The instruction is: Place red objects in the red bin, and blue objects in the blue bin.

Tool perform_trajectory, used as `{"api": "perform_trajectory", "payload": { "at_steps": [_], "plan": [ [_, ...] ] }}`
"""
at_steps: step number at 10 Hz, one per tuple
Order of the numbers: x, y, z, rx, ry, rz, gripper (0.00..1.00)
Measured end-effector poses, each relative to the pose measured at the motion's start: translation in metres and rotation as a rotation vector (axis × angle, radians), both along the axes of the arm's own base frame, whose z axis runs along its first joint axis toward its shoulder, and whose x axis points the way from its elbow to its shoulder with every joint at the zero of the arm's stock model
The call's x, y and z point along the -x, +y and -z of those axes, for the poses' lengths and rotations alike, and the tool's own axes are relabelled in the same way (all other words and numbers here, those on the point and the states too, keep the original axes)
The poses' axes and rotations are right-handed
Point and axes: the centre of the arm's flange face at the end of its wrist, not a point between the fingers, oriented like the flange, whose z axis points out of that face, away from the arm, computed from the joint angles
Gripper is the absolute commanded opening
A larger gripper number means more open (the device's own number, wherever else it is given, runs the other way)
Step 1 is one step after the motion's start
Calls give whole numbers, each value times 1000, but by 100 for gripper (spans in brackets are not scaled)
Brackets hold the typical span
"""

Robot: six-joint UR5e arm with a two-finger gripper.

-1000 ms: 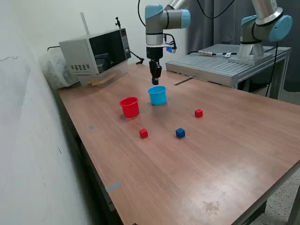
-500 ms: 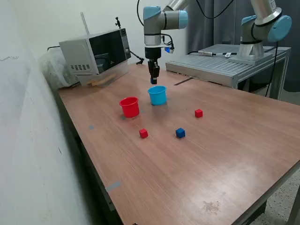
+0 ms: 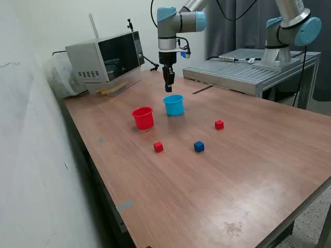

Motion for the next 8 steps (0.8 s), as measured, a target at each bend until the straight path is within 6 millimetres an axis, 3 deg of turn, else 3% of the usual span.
{"api": "perform_trajectory", "payload": {
  "at_steps": [8],
  "plan": [
    [-1,1,-3,-2,2,-7,100]
  ]
}}
